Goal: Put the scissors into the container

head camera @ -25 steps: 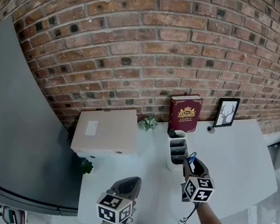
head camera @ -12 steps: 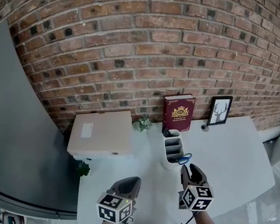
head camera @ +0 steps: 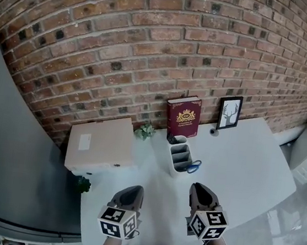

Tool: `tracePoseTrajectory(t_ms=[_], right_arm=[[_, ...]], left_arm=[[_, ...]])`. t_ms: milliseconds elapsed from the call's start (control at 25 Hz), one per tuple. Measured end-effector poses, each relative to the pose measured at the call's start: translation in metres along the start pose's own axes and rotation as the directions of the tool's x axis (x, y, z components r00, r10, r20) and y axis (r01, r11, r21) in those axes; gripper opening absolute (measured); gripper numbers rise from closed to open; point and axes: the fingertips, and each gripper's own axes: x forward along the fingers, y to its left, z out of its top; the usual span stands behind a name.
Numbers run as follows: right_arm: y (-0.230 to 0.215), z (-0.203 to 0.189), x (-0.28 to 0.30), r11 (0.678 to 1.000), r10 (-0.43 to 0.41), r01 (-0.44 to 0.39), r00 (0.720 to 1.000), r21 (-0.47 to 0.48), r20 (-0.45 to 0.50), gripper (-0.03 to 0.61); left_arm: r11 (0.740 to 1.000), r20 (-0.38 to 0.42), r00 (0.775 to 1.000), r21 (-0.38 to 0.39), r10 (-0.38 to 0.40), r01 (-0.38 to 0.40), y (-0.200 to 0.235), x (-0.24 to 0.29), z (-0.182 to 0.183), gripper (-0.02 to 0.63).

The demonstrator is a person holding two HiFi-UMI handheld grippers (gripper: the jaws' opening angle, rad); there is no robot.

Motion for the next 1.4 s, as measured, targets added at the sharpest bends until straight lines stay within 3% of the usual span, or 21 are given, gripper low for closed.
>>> tracePoseTrajectory(t_ms=[480, 1040, 1400], right_arm=[[0.018, 0.008, -0.033, 1.0, -0.006, 0.006, 1.0, -0.023, 0.003, 0.002], [0.04, 0.006, -0.04, 0.997, 0.079, -0.079, 0.997, -0.018, -0.019, 0.0], [0.042, 0.0, -0.044, 0.996, 0.081, -0.083, 0.995, -0.031, -0.049, 0.0]], left_arm=[[1.0, 0.022, 1.0, 0.027, 0.003, -0.004, 0.001, -0.002, 0.003, 0.02], [0.999, 0.031, 0.999, 0.018, 0.028, -0.028, 0.005, -0.009, 0.002, 0.02], [0.999, 0.034, 0.999, 0.024, 0.027, -0.027, 0.0, -0.013, 0.004, 0.02]])
